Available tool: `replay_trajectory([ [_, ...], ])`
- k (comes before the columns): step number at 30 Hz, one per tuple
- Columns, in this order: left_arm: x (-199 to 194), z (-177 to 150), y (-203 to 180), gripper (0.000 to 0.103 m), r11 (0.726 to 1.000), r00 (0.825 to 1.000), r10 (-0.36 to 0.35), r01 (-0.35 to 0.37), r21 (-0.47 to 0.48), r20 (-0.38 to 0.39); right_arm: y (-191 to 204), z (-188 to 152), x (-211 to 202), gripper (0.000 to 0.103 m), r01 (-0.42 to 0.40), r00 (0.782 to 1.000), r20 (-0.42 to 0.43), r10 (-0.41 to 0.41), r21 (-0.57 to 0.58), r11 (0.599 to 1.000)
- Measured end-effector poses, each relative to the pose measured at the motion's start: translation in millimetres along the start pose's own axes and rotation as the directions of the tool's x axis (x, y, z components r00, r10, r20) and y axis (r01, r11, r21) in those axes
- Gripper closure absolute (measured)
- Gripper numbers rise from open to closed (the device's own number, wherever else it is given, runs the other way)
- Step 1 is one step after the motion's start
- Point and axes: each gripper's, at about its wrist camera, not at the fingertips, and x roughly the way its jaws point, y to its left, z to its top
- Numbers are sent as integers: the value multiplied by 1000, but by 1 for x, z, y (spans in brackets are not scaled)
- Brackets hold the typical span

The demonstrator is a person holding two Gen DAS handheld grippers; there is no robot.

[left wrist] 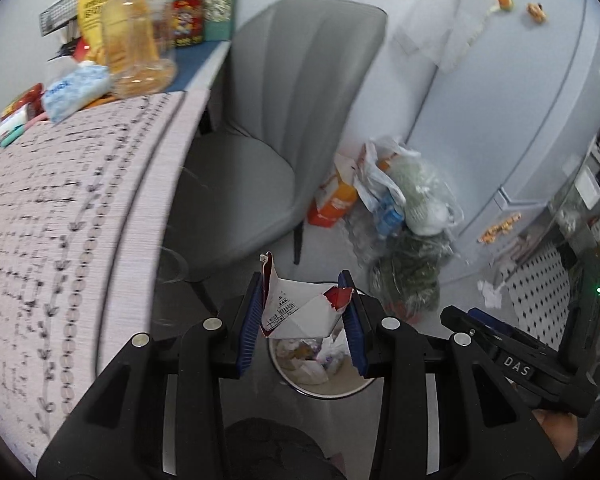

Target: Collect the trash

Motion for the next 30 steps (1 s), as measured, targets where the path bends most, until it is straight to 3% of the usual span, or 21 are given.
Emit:
replay_trajectory([
  [13,35,5,-52,63,993,994,-77,83,78,-77,-38,-1,-26,31,13,999,39,-15,46,999],
  [15,36,9,-53,45,991,990,-118,123,59,-72,-40,0,-27,30,16,999,41,-18,49,999],
  [16,33,10,-53,27,989,990,-132,135,54,-59,-40,0,-28,30,17,999,43,-19,51,999],
  [17,31,11,-52,19,990,990,-132,134,53,-44,-41,1,-30,30,18,999,45,-20,52,998],
  [30,-7,8,-22,9,993,993,-112,112,22,28,-17,1,-42,23,-3,998,58,3,10,1000],
])
